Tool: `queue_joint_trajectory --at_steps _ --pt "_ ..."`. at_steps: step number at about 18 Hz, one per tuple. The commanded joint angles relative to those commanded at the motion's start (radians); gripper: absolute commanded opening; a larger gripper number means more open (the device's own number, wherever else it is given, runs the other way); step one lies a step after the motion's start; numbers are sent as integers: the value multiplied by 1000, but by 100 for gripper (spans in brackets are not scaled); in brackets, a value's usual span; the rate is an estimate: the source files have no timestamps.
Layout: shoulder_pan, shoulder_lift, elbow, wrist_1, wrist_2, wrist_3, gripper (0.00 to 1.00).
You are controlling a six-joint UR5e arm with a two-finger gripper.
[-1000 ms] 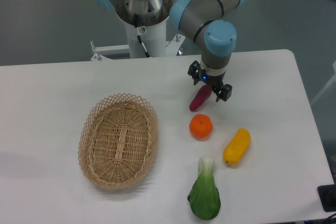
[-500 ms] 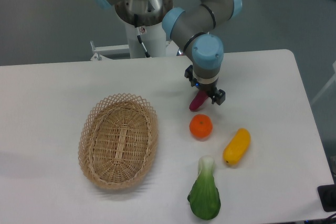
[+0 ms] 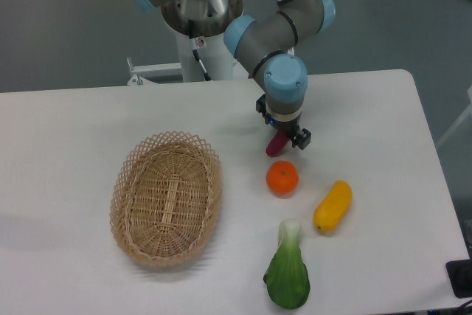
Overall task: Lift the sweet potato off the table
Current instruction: 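Lower the gripper around the purple sweet potato and close it, then lift the held sweet potato up and away from the orange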
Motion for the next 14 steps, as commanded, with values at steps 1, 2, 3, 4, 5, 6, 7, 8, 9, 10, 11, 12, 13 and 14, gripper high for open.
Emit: queue_joint_trajectory --at_steps 1,2,3,4,5,6,7,8,9,10,11,12,13,14 --pt "0 0 0 -2 0 0 46" --pt "0 0 0 0 0 0 45" --pt "0 0 2 -2 0 0 44" --pt "-2 -2 5 -2 0 0 43" --pt "-2 -2 6 -2 0 0 40" --pt "-2 -2 6 -2 0 -2 38" --pt "0 0 9 -3 0 -2 37" --pt "0 -2 9 -3 0 -9 36" --pt "0 0 12 -2 0 -15 35" --pt "0 2 14 -2 0 -14 35" --pt "2 5 18 -3 0 -12 34" --pt "5 6 29 -3 0 -6 33" --pt "8 11 41 -3 2 0 33" --pt "15 20 55 -5 -2 2 33"
